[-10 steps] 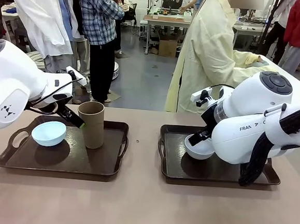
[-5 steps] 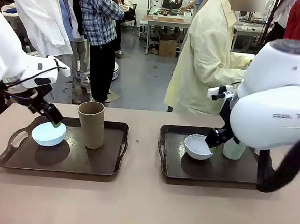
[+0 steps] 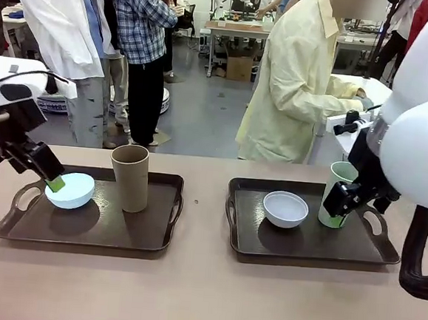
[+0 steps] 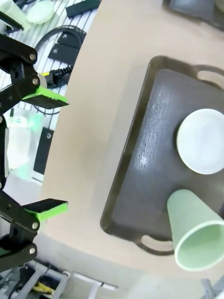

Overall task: Set up a tray with a mat and arrange the tableware.
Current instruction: Pick up the Picnic Bowl and Reusable plastic cup from the Handle tray in front of the human's position and hold them in the air.

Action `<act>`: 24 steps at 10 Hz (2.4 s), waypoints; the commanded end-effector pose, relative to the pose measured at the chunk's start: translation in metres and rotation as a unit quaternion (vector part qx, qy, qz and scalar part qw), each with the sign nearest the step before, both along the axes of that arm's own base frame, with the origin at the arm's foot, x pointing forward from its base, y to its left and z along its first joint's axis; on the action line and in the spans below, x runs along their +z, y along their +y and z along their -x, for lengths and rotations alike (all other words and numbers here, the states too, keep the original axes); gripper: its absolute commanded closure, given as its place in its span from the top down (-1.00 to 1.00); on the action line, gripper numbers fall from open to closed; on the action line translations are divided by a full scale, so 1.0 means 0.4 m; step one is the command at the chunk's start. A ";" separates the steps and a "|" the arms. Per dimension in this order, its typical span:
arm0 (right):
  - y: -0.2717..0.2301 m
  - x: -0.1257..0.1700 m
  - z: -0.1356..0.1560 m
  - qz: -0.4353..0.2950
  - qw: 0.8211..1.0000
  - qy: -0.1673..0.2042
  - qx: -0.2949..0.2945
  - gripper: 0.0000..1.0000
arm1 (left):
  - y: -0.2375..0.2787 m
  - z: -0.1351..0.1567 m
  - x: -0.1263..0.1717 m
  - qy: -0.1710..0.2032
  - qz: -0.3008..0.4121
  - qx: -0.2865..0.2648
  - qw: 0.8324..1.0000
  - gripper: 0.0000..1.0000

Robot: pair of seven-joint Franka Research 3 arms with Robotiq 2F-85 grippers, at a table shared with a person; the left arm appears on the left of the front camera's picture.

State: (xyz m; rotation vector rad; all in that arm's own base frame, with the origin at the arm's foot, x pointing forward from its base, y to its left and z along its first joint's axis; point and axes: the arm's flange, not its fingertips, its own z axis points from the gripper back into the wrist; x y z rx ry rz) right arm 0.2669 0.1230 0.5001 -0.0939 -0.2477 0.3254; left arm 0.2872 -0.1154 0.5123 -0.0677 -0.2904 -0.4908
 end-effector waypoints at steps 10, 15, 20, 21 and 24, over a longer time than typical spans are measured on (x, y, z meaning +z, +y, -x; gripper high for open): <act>-0.719 -0.217 0.060 -0.411 0.899 -0.026 -0.152 1.00 | 0.591 -0.176 -0.130 0.089 0.428 0.008 0.900 1.00; -0.796 -0.226 0.076 -0.475 0.867 -0.045 -0.143 1.00 | 0.612 -0.145 -0.129 0.074 0.400 0.013 0.913 1.00; -0.841 -0.190 0.069 -0.461 0.872 -0.040 -0.156 1.00 | 0.627 -0.162 -0.155 0.099 0.420 0.027 0.902 1.00; -0.841 -0.190 0.069 -0.461 0.872 -0.040 -0.156 1.00 | 0.627 -0.162 -0.155 0.099 0.420 0.027 0.902 1.00; -0.841 -0.190 0.069 -0.461 0.872 -0.040 -0.156 1.00 | 0.627 -0.162 -0.155 0.099 0.420 0.027 0.902 1.00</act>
